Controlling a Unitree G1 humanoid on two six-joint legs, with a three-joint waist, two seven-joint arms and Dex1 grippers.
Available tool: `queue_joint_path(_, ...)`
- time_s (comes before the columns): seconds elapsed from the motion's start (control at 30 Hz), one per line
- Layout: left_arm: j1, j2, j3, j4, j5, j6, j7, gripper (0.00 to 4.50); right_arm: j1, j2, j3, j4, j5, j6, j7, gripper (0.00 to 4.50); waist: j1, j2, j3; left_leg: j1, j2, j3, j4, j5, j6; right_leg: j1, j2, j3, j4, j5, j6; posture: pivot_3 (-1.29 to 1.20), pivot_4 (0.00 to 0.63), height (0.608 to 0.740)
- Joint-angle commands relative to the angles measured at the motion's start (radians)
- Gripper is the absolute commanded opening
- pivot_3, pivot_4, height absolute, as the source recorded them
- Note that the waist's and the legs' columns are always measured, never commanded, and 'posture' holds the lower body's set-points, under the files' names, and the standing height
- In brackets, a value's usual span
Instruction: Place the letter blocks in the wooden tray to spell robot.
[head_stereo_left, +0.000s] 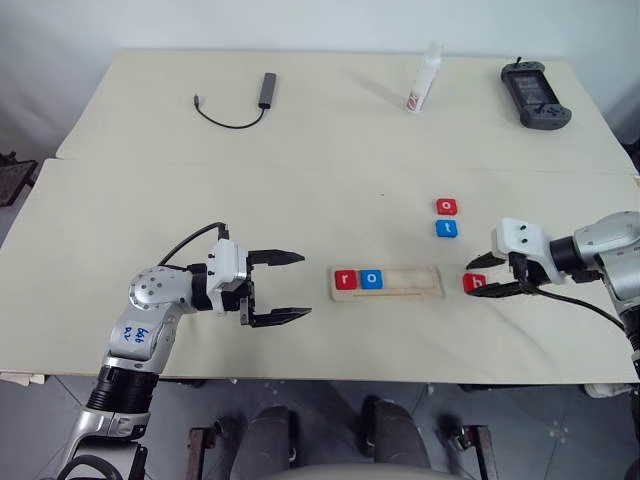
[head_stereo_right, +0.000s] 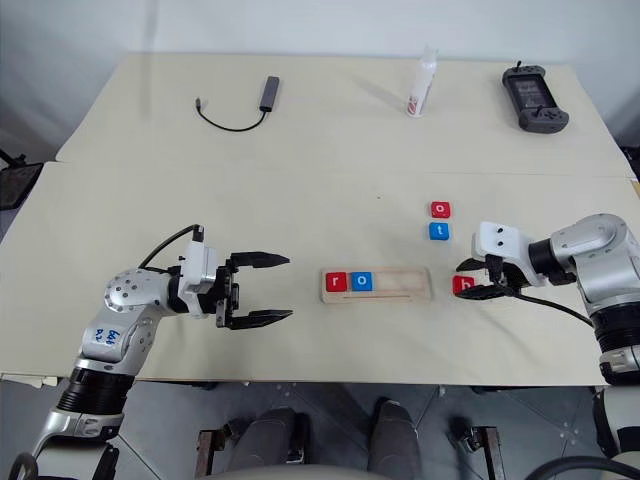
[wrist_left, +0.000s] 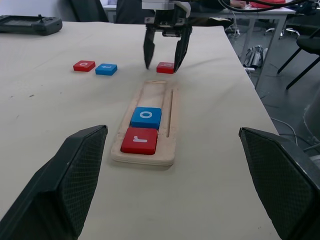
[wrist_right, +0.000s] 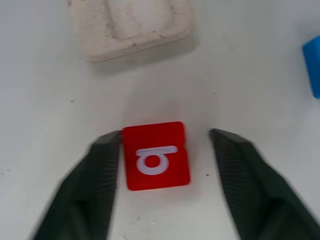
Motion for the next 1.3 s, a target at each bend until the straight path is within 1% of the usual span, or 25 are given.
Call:
queue_joint_path(0.03,-0.013,-0.005,0.005,-0.019,-0.011,-0.017,0.0,4.5,-0.019,-0.013,-0.008,-0.076,0.021,0.041,0.05,1.48,-0.001,0.0,0.0,0.0,0.0,0.0,0.0,0.0,0.0,0.0,0.0,0.0,0.0,0.0,0.0,0.0,0.15,0.74)
queue_joint_path(0.17,-0.016,-0.009,0.007,-0.01,-0.007,-0.027,0.006,4.5,-0.04,-0.006,-0.008,-0.151,0.028,0.092,0.057,1.46,-0.001,0.0,0.0,0.0,0.0,0.0,0.0,0.0,0.0,0.0,0.0,0.0,0.0,0.0,0.0,0.0,0.15,0.74)
queue_joint_path(0.3,-0.009,-0.009,0.015,-0.01,-0.004,-0.038,0.02,4.5,-0.089,0.033,-0.011,-0.357,0.142,0.338,0.071,1.46,-0.001,0.0,0.0,0.0,0.0,0.0,0.0,0.0,0.0,0.0,0.0,0.0,0.0,0.0,0.0,0.0,0.15,0.74)
queue_joint_path(0.4,0.004,-0.009,0.016,-0.018,-0.004,-0.043,0.032,4.5,-0.111,0.068,0.023,-0.43,0.151,0.421,0.033,1.46,-0.001,0.0,0.0,0.0,0.001,-0.001,0.0,0.0,0.0,0.0,0.0,0.0,0.0,0.0,0.0,0.0,0.15,0.74)
queue_joint_path(0.57,0.029,-0.014,0.013,-0.042,-0.001,-0.047,0.061,4.5,-0.114,0.138,0.09,-0.431,0.098,0.406,-0.032,1.46,0.004,0.0,0.0,-0.001,-0.001,-0.001,0.001,0.0,0.0,0.0,0.0,0.0,0.0,0.0,0.0,0.0,0.15,0.74)
queue_joint_path(0.83,0.059,-0.008,0.017,-0.075,-0.002,-0.043,0.094,4.5,-0.107,0.202,0.153,-0.408,0.037,0.385,-0.095,1.46,-0.002,0.0,0.0,0.0,0.0,-0.001,0.0,0.0,0.0,-0.001,0.0,0.0,0.001,0.0,0.0,0.0,0.15,0.74)
queue_joint_path(0.9,0.06,-0.007,0.017,-0.076,-0.002,-0.042,0.1,4.5,-0.108,0.219,0.15,-0.402,0.031,0.388,-0.114,2.18,-0.002,0.0,0.0,0.0,0.0,-0.001,0.0,0.0,0.0,-0.001,0.0,0.0,0.001,0.0,0.0,0.0,0.15,0.74)
queue_joint_path(1.0,0.062,-0.004,0.018,-0.081,-0.005,-0.039,0.104,4.5,-0.102,0.227,0.138,-0.412,0.038,0.389,-0.121,3.15,0.0,0.0,0.0,0.0,0.0,-0.001,0.0,0.0,0.0,-0.001,0.0,0.0,0.001,0.0,0.0,0.0,0.15,0.74)
queue_joint_path(1.1,0.062,-0.002,0.017,-0.081,-0.007,-0.04,0.106,4.5,-0.094,0.211,0.103,-0.443,0.065,0.402,-0.123,4.18,0.0,0.0,0.0,-0.001,0.0,-0.001,0.0,0.0,0.0,-0.001,0.0,0.0,0.001,0.0,0.0,0.0,0.15,0.74)
queue_joint_path(1.27,0.059,-0.003,0.017,-0.076,-0.007,-0.043,0.107,4.5,-0.051,0.146,0.044,-0.493,0.102,0.44,-0.118,4.18,0.001,0.0,0.0,-0.001,0.0,-0.001,0.0,0.0,0.0,-0.001,0.0,0.0,0.001,0.0,0.0,0.0,0.15,0.74)
queue_joint_path(1.3,0.059,-0.003,0.016,-0.076,-0.006,-0.043,0.108,4.5,-0.031,0.131,0.03,-0.503,0.106,0.448,-0.127,3.99,0.001,0.0,0.0,-0.001,0.0,-0.001,0.0,0.0,0.0,0.0,0.0,0.0,0.001,0.0,0.0,0.0,0.15,0.74)
